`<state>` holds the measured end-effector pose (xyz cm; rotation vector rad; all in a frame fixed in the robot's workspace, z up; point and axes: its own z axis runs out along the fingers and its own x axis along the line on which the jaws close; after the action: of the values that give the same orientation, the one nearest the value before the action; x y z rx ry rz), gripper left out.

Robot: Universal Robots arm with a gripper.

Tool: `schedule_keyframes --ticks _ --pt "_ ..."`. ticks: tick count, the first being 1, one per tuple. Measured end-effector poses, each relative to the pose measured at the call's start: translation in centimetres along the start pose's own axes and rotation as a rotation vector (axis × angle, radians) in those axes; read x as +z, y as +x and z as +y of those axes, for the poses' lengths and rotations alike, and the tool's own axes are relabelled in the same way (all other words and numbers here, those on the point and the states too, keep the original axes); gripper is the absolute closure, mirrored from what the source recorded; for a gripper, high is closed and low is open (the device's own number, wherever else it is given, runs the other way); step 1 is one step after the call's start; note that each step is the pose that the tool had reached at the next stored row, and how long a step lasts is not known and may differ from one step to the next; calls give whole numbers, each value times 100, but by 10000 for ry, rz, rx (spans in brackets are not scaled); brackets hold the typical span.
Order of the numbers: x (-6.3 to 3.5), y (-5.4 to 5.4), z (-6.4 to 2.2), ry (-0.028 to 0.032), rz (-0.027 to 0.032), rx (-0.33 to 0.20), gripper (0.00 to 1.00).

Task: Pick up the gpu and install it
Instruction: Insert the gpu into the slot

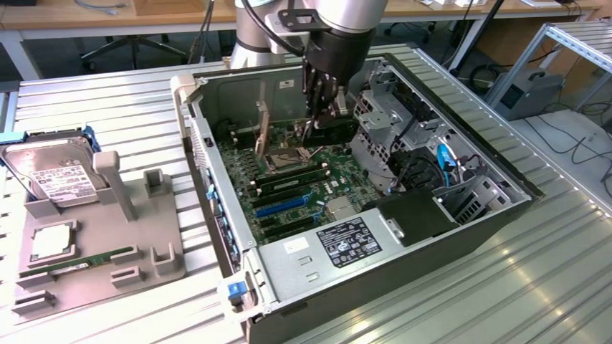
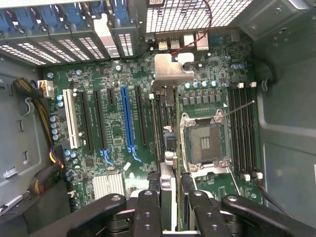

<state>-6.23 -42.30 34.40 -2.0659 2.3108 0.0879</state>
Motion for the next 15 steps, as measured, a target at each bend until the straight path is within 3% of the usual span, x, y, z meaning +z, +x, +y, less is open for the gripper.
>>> schedule_keyframes --ticks 15 --pt "21 20 17 0 -1 0 73"
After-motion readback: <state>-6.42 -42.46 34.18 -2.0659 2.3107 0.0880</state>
